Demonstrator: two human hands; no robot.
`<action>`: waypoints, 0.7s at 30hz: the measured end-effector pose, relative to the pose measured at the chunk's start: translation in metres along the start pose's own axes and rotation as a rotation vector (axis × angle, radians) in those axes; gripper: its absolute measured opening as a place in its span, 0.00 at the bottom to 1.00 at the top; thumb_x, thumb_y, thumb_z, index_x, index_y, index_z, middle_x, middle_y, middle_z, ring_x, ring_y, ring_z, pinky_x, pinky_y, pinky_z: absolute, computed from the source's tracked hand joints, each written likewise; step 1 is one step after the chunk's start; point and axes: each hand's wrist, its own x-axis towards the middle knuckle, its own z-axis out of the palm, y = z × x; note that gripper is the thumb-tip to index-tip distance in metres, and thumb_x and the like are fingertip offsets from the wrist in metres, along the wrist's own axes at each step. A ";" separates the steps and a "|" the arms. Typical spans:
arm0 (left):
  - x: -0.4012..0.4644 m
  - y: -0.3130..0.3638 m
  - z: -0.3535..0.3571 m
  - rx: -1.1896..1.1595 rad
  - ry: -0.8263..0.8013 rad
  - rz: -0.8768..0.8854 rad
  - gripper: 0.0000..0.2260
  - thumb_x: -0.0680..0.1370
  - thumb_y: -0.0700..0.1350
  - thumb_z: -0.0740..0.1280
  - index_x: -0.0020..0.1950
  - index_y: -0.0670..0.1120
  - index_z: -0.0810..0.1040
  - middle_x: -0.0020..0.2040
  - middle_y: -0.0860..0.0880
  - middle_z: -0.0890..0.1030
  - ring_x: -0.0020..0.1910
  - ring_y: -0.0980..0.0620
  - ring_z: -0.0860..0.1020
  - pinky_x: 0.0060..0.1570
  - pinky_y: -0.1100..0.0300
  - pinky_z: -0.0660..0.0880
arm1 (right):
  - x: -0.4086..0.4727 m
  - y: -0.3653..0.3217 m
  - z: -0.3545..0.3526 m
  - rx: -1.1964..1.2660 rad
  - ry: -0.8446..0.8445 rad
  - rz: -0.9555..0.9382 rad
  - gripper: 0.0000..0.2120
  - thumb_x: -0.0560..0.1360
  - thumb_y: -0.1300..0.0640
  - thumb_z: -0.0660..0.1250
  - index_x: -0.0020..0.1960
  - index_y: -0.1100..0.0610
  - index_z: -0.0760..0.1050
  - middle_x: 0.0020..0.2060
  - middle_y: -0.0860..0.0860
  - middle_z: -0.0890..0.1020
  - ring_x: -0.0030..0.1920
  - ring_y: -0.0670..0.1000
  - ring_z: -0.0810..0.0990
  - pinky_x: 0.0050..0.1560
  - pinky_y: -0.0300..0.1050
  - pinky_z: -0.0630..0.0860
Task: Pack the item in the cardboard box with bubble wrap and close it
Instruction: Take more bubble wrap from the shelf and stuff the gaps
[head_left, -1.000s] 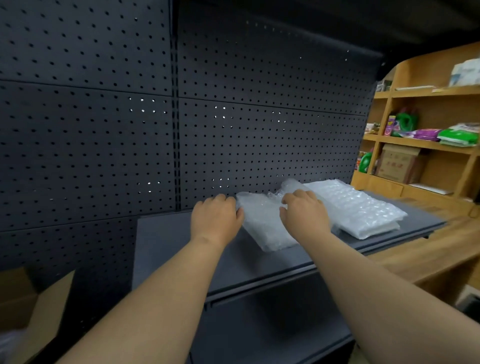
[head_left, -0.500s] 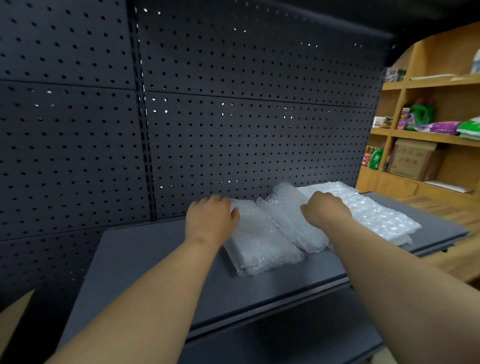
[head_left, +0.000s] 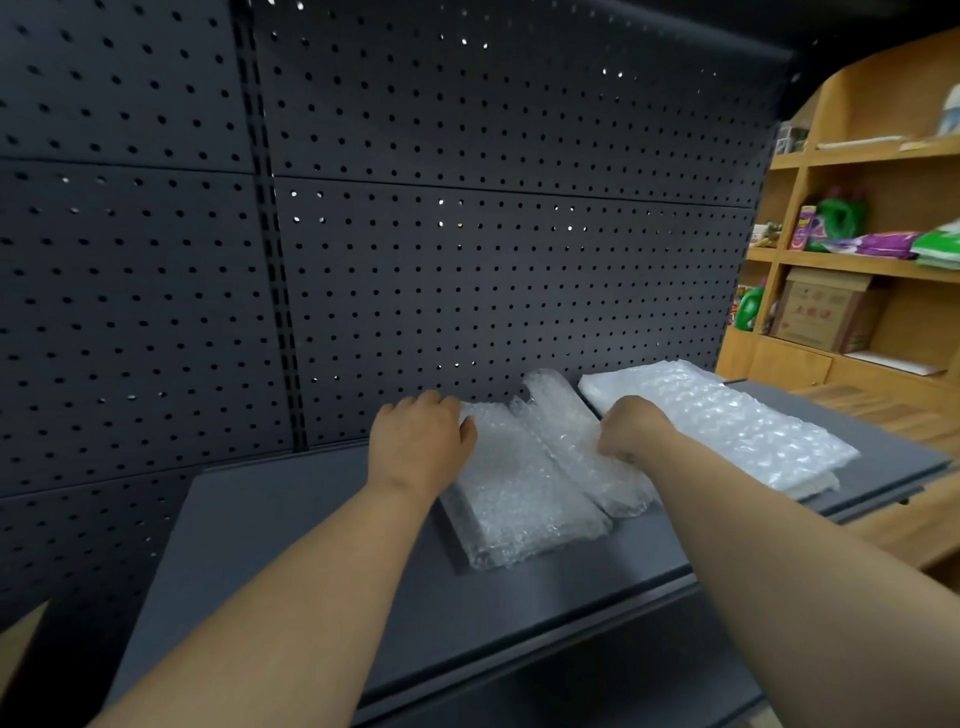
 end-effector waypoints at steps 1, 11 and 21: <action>0.000 -0.001 0.000 0.002 0.005 0.004 0.16 0.81 0.52 0.56 0.56 0.44 0.78 0.52 0.46 0.80 0.51 0.45 0.78 0.50 0.55 0.69 | -0.001 -0.001 0.001 -0.018 -0.008 0.013 0.15 0.76 0.62 0.63 0.32 0.58 0.63 0.31 0.52 0.67 0.33 0.51 0.69 0.35 0.40 0.68; -0.002 -0.011 0.001 0.024 -0.010 -0.001 0.17 0.81 0.53 0.55 0.63 0.48 0.75 0.55 0.48 0.80 0.53 0.47 0.78 0.53 0.55 0.70 | -0.007 -0.012 0.004 -0.016 -0.175 -0.025 0.25 0.79 0.50 0.64 0.68 0.66 0.69 0.66 0.59 0.75 0.65 0.57 0.74 0.64 0.46 0.70; -0.010 -0.016 -0.006 0.062 -0.023 -0.021 0.15 0.81 0.51 0.54 0.53 0.44 0.76 0.50 0.47 0.79 0.49 0.47 0.77 0.48 0.56 0.69 | -0.017 -0.012 0.002 0.136 -0.212 0.028 0.24 0.77 0.58 0.65 0.69 0.68 0.67 0.64 0.61 0.74 0.66 0.60 0.73 0.62 0.49 0.72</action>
